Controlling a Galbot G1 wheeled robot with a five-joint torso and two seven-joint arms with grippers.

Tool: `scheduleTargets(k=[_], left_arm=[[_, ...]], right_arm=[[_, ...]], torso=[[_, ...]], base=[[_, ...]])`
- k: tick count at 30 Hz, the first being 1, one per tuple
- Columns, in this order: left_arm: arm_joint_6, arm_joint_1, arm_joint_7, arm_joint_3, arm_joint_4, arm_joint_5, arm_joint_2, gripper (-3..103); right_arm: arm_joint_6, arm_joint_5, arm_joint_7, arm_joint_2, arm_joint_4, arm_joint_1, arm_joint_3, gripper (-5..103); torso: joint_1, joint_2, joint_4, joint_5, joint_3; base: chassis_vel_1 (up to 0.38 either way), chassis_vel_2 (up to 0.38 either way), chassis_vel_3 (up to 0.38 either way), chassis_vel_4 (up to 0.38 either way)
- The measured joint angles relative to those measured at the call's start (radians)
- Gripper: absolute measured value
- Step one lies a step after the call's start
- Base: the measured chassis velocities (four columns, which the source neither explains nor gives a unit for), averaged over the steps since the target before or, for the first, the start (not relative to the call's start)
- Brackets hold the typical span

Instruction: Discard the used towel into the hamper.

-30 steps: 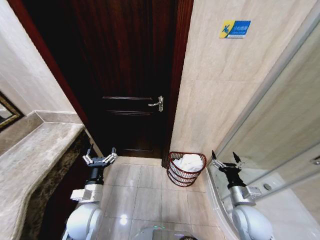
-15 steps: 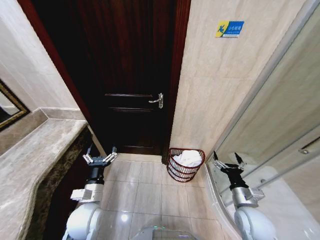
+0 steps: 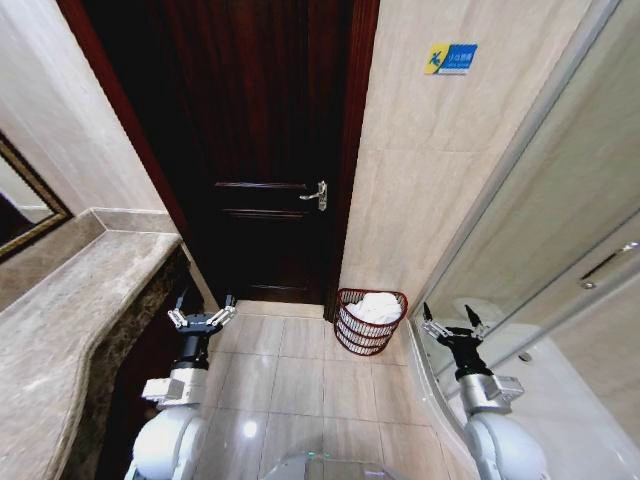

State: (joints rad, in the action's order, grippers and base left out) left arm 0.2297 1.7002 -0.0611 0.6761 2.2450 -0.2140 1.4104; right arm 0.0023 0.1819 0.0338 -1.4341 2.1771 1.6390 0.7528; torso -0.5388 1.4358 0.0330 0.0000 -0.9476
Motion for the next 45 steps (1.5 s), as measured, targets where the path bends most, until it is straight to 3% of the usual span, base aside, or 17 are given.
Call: scheduleTargets(k=[3, 21, 38, 45], left_arm=[[0.027, 0.000, 0.017, 0.003, -0.005, -0.005, -0.005, 100], [0.030, 0.000, 0.026, 0.003, -0.016, -0.012, -0.007, 100], [0.020, 0.007, 0.010, 0.027, -0.003, -0.028, -0.008, 100], [-0.010, -0.012, 0.002, 0.029, 0.012, -0.038, -0.005, 100]], right_arm=[[-0.001, -0.005, 0.000, 0.001, 0.000, -0.001, -0.005, 100], [-0.003, -0.014, -0.002, -0.006, 0.000, 0.004, -0.009, 100], [0.004, 0.005, -0.003, -0.007, 0.041, 0.045, 0.032, 100], [0.025, 0.006, -0.002, -0.012, 0.015, 0.048, 0.046, 100]], torso=[[0.000, 0.000, -0.0001, -0.0001, 0.000], [0.000, 0.000, 0.0000, 0.0000, 0.000], [0.000, -0.001, -0.0002, 0.0000, 0.000], [0.000, -0.001, -0.0001, 0.0000, 0.000]], base=[[0.072, -0.074, -0.074, 0.086], [0.086, -0.092, -0.090, 0.093], [0.097, -0.096, -0.094, 0.089], [0.110, -0.110, -0.116, 0.108]])
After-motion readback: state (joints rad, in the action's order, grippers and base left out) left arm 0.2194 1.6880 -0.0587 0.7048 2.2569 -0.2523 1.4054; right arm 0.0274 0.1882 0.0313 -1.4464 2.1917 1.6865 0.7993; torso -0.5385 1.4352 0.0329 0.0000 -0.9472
